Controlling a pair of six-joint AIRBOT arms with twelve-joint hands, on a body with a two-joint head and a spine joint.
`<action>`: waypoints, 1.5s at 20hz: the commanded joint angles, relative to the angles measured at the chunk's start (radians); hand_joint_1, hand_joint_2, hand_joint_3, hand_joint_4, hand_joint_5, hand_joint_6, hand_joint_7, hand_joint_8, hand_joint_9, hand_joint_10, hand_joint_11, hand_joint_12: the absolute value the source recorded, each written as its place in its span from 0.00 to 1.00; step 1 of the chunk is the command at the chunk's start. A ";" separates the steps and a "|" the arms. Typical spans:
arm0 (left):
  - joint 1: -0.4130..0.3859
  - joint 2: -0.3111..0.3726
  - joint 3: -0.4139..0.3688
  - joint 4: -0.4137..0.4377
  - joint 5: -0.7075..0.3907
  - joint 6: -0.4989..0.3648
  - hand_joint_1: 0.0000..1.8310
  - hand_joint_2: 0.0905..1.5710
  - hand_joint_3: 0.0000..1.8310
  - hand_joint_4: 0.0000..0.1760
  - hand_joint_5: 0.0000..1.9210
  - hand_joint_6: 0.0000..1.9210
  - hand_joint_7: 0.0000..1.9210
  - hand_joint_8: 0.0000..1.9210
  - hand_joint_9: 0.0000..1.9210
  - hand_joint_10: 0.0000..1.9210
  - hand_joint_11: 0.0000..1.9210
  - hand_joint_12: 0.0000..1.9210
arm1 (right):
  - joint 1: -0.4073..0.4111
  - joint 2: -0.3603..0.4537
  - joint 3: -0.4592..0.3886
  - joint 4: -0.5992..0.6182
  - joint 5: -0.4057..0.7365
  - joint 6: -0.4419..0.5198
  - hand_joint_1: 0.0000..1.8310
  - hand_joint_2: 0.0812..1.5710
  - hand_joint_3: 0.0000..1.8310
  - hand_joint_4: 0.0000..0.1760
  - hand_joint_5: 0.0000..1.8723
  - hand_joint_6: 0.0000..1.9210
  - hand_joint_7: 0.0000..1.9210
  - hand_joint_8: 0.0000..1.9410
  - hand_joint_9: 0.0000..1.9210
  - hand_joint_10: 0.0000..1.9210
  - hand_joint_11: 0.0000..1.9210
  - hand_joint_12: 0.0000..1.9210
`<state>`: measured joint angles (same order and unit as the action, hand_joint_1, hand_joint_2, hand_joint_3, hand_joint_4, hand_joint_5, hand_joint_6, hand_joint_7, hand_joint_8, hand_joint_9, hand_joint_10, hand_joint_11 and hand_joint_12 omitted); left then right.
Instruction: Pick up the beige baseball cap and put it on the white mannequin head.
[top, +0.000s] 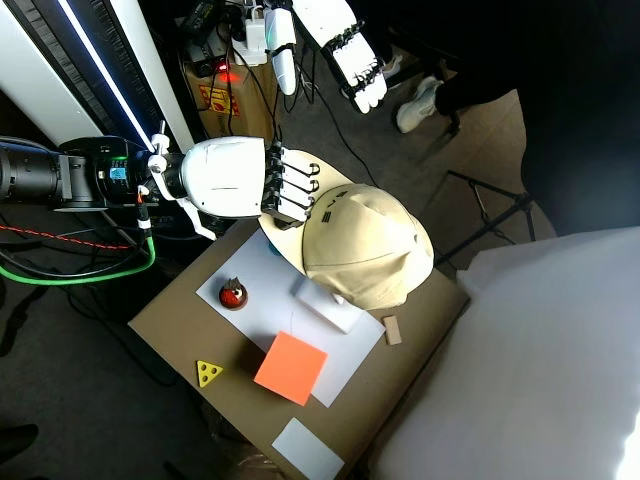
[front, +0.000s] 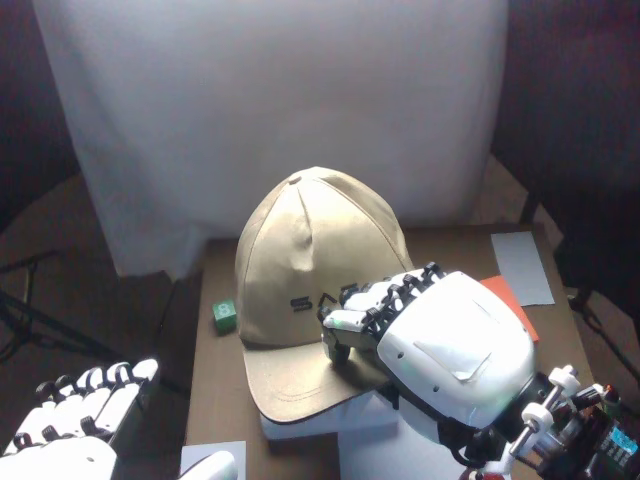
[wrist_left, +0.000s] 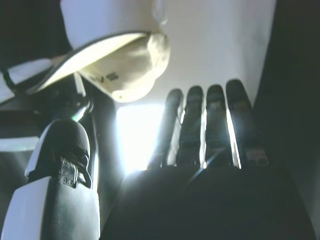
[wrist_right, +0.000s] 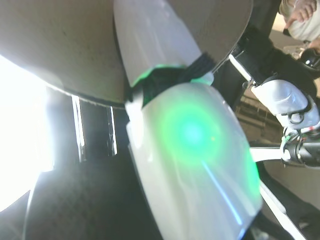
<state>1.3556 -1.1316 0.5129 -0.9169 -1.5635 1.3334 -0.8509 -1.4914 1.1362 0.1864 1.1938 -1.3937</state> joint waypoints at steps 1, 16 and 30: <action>0.000 -0.001 0.001 0.068 -0.094 -0.006 0.00 0.71 0.00 0.00 0.04 0.00 0.03 0.00 0.02 0.00 0.00 0.12 | -0.001 0.002 -0.005 -0.042 0.120 -0.005 0.75 0.70 0.00 0.00 0.45 0.50 0.48 0.53 0.52 0.65 0.51 0.62; -0.011 -0.053 0.018 0.072 -0.085 0.039 0.00 0.71 0.00 0.00 0.03 0.00 0.03 0.00 0.02 0.00 0.00 0.12 | -0.025 0.012 -0.015 -0.081 0.164 -0.014 0.41 0.65 0.00 0.35 0.19 0.00 0.18 0.00 0.15 0.00 0.00 0.52; -0.175 0.041 -0.162 -0.101 -0.130 0.326 0.00 0.71 0.00 0.00 0.03 0.00 0.03 0.00 0.02 0.00 0.00 0.09 | -0.125 0.069 -0.056 0.035 -0.085 -0.020 0.17 0.64 0.00 0.91 0.00 0.00 0.00 0.00 0.00 0.00 0.00 0.00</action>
<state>1.1847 -1.0924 0.3466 -1.0870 -1.5974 1.6604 -0.9840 -1.4208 1.0863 0.2737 0.9997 -1.4155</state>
